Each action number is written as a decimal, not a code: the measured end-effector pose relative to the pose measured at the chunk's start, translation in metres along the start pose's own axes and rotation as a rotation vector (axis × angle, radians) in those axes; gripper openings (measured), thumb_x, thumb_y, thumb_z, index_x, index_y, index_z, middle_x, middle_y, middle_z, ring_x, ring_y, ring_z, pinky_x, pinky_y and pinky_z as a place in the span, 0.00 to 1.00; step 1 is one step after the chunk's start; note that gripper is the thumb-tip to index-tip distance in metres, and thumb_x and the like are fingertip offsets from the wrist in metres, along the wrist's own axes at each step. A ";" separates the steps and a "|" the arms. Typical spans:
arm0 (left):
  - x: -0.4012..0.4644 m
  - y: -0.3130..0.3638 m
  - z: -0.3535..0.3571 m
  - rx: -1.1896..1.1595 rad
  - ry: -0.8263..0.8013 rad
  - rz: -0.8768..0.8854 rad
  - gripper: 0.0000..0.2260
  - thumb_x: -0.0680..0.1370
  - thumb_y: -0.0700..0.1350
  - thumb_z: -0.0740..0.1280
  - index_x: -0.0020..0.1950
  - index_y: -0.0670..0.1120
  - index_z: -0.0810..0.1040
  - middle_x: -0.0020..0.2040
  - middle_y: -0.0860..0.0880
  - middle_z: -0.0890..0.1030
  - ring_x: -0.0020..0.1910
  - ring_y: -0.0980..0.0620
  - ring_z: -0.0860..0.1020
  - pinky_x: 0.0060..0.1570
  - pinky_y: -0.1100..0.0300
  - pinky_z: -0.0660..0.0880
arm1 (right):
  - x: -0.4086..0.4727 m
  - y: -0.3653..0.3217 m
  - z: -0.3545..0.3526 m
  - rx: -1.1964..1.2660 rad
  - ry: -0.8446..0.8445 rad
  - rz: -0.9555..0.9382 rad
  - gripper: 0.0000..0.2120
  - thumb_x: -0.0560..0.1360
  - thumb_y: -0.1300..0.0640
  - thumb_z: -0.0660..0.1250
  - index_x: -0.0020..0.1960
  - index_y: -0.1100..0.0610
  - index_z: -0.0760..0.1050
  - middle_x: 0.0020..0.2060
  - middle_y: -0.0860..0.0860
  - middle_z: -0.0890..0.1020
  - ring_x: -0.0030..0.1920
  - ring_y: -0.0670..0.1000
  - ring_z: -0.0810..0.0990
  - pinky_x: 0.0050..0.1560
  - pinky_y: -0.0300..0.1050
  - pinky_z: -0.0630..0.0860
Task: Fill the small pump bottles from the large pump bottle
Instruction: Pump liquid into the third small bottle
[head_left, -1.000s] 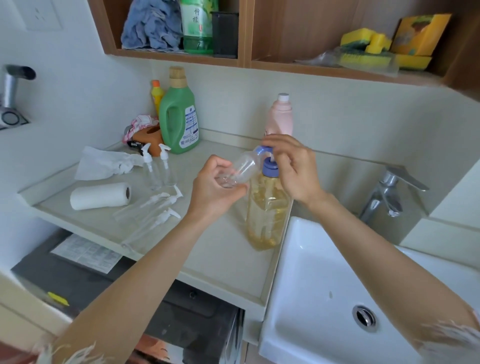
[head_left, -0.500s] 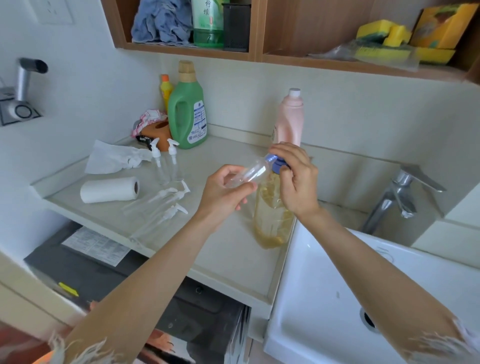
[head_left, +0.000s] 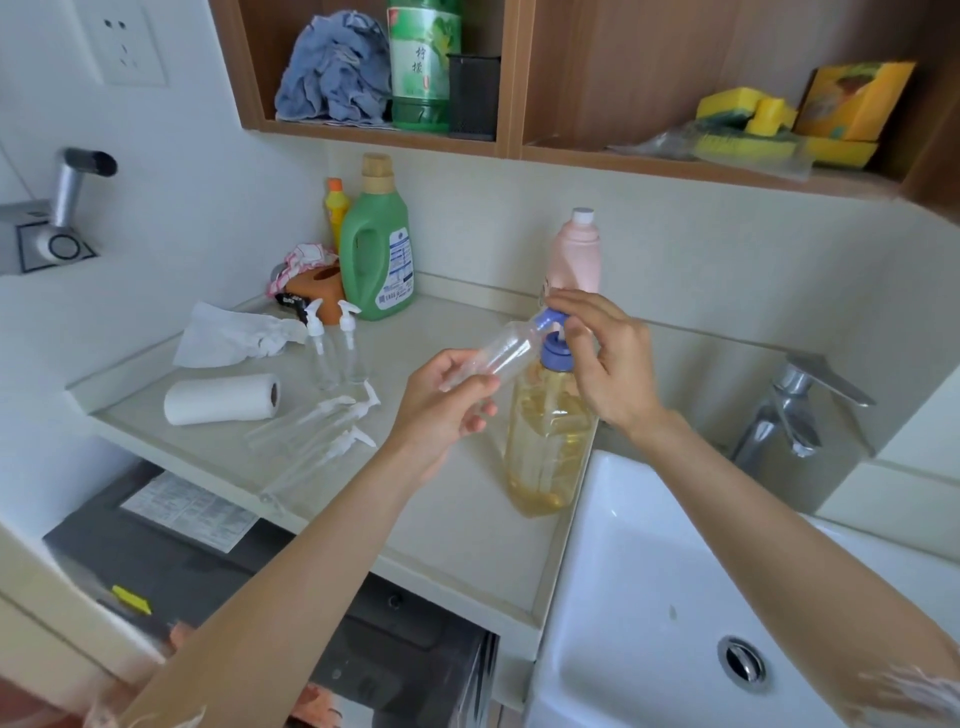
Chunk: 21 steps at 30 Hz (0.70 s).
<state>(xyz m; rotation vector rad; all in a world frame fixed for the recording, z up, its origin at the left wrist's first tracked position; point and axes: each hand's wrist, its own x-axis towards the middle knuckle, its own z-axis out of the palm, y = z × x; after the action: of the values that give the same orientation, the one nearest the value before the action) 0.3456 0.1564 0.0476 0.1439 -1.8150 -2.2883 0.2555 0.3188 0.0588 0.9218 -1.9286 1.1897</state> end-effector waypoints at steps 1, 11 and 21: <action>0.001 -0.001 -0.001 -0.002 0.001 -0.010 0.05 0.75 0.36 0.68 0.47 0.44 0.75 0.38 0.50 0.77 0.27 0.54 0.72 0.24 0.67 0.65 | -0.004 0.001 0.003 0.015 0.036 -0.001 0.18 0.78 0.58 0.55 0.55 0.65 0.81 0.54 0.53 0.82 0.58 0.49 0.78 0.64 0.36 0.70; 0.000 -0.010 -0.004 0.061 0.001 -0.113 0.04 0.78 0.40 0.63 0.45 0.44 0.76 0.42 0.44 0.80 0.19 0.56 0.65 0.19 0.68 0.56 | -0.025 0.006 0.024 0.025 0.109 -0.021 0.17 0.69 0.64 0.55 0.51 0.69 0.78 0.51 0.59 0.81 0.57 0.54 0.77 0.61 0.37 0.69; -0.001 0.009 0.001 0.030 -0.069 -0.126 0.05 0.80 0.45 0.62 0.49 0.44 0.74 0.39 0.47 0.81 0.21 0.55 0.66 0.20 0.67 0.56 | 0.003 -0.001 0.001 0.002 0.020 -0.056 0.17 0.77 0.58 0.55 0.52 0.64 0.81 0.50 0.54 0.82 0.54 0.52 0.80 0.58 0.40 0.73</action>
<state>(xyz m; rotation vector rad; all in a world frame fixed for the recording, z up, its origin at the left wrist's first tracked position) 0.3478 0.1558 0.0570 0.1926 -1.9266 -2.3789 0.2550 0.3173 0.0611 0.9550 -1.8736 1.1643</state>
